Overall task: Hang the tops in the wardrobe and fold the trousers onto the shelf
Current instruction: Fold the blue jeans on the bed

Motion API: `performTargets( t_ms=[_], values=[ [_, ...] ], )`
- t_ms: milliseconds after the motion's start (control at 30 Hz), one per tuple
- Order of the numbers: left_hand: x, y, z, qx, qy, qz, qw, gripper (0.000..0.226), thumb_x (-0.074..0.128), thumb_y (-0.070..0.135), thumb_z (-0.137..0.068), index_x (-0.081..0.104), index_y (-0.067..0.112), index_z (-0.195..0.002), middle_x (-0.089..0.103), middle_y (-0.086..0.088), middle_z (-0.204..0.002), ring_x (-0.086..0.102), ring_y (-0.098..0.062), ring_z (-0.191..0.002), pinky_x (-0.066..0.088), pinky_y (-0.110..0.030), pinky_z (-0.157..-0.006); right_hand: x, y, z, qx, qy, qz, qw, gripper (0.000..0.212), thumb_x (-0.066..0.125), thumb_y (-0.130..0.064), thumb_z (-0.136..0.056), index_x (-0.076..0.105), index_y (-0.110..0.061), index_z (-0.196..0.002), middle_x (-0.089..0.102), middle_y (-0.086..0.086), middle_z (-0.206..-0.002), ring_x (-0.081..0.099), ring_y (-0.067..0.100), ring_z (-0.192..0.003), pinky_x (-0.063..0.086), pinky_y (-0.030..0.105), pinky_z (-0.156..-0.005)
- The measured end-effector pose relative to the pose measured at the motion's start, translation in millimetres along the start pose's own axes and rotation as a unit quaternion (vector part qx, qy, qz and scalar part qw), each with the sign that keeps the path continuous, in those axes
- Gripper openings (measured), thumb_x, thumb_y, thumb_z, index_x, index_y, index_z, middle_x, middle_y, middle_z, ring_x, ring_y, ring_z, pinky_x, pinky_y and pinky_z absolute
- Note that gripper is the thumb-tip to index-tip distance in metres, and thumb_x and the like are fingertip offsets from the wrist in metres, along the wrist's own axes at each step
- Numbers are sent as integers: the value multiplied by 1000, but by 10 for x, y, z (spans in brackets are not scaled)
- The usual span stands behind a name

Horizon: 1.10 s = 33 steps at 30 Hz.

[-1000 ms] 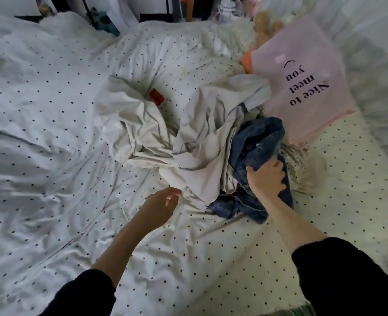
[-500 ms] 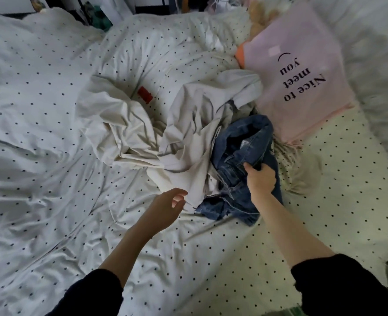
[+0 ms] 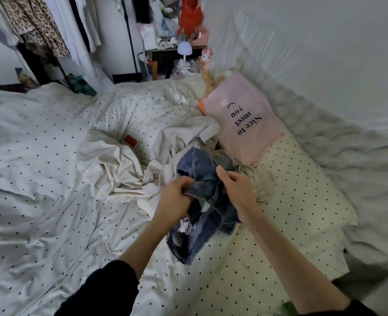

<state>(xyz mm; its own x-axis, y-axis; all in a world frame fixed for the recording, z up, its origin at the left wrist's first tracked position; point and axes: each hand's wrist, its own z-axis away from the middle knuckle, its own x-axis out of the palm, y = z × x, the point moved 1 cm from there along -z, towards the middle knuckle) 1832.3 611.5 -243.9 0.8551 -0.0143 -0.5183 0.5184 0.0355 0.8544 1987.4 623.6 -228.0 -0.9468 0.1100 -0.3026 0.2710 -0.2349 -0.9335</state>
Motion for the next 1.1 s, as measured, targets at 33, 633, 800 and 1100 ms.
performTargets(
  t_ms=[33, 633, 800, 1100],
  values=[
    [-97, 67, -48, -46, 20, 58, 997, 19, 55, -3, -84, 66, 12, -89, 64, 1, -77, 57, -7, -66, 43, -9, -60, 10, -107, 43, 5, -20, -27, 999, 37, 52, -36, -95, 61, -6, -75, 52, 6, -69, 48, 13, -61, 38, 21, -60],
    [-650, 1020, -175, -52, -86, 42, 994, 18, 55, 14, -89, 65, 3, -79, 65, -12, -79, 63, -18, -68, 56, -26, -70, -200, 95, 566, -12, 131, 285, 949, 30, 47, -21, -91, 39, -17, -62, 44, -3, -56, 43, 17, -54, 36, 31, -56],
    [-1074, 1131, -258, -67, -172, -47, 982, 24, 60, 32, -91, 66, 11, -100, 70, -2, -84, 70, -12, -66, 36, -15, -41, -761, -535, 264, -77, 178, 305, 932, 23, 39, -21, -97, 59, -13, -104, 65, 9, -91, 59, 30, -83, 42, 31, -69],
    [-1476, 1549, -402, 123, -16, -275, 953, 13, 60, 12, -88, 68, 12, -98, 65, -13, -91, 60, -28, -87, 38, -24, -67, -803, -1694, 145, -258, 91, 230, 934, 24, 46, -18, -98, 66, -6, -97, 67, 7, -99, 58, 23, -91, 40, 29, -75]
  ],
)
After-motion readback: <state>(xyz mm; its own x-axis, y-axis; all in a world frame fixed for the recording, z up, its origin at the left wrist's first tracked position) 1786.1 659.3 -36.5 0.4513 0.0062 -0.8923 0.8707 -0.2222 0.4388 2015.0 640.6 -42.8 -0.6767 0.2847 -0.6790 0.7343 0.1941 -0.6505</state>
